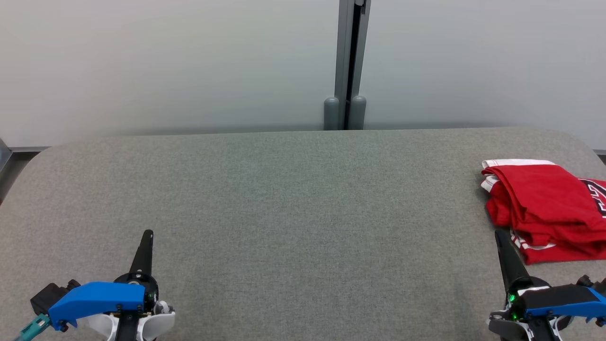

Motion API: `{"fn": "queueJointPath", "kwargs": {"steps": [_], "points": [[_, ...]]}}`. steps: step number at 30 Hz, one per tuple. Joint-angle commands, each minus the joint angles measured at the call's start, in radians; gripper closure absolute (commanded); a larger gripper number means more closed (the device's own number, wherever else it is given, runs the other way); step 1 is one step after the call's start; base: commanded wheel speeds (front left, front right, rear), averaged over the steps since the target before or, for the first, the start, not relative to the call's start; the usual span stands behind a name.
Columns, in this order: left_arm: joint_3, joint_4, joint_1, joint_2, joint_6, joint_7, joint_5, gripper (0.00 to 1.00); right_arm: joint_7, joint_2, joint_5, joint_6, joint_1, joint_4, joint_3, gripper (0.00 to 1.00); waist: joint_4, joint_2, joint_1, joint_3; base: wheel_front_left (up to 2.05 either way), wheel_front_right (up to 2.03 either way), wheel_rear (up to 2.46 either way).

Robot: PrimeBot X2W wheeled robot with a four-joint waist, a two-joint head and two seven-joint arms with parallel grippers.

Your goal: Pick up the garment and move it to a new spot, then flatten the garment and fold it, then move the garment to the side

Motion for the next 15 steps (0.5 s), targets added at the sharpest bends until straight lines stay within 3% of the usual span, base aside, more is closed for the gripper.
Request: {"fn": "queueJointPath", "kwargs": {"steps": [1, 15], "points": [[0.016, -0.01, -0.018, -0.005, -0.011, 0.008, -0.017, 1.0, 0.006, -0.008, 0.028, 0.0, -0.026, -0.012, -0.003, 1.0, -0.001, -0.0001, -0.0001, 0.001, 0.0, 0.0, 0.0], [0.072, -0.02, -0.017, -0.028, -0.039, 0.037, -0.084, 1.0, 0.025, -0.009, 0.14, 0.0, -0.028, -0.018, -0.007, 1.0, -0.007, -0.0001, -0.0001, 0.008, 0.0, 0.0, 0.0]]}}
